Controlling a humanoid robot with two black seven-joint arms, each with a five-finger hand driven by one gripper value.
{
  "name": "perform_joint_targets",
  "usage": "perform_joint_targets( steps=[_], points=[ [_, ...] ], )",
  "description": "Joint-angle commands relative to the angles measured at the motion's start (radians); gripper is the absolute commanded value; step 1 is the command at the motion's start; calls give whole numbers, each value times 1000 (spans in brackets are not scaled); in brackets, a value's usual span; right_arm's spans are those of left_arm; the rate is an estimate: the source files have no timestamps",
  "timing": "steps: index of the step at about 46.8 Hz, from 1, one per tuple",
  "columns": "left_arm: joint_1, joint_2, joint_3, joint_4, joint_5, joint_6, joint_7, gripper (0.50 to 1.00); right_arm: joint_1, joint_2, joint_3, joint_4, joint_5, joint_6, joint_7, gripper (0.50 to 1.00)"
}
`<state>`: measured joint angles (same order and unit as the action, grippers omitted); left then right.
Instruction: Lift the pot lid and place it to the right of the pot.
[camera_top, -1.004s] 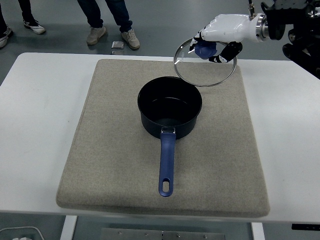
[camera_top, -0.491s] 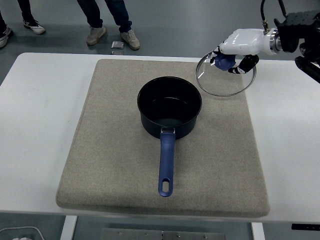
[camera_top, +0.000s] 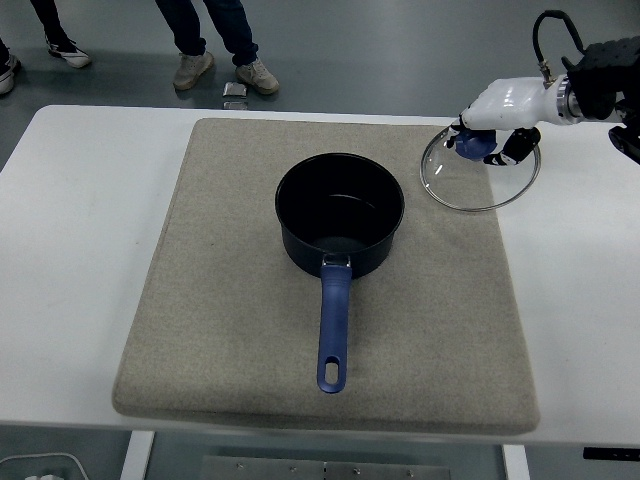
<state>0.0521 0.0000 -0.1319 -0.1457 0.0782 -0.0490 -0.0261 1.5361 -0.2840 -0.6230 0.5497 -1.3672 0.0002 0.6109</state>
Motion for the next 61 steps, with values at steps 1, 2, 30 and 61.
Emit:
perform_joint_targets(
  steps=[1,2,30,61],
  points=[
    [0,0,0,0,0,0,0,1000,-2,-7,-4,13,0,0,0,500],
    [0,0,0,0,0,0,0,1000,-5,-14,-4,19,0,0,0,500],
    [0,0,0,0,0,0,0,1000,-10,-73,-6,139,39,1,0,500],
    [0,0,0,0,0,0,0,1000,-56,-113,-12,179,86,-9,0,500]
  ],
)
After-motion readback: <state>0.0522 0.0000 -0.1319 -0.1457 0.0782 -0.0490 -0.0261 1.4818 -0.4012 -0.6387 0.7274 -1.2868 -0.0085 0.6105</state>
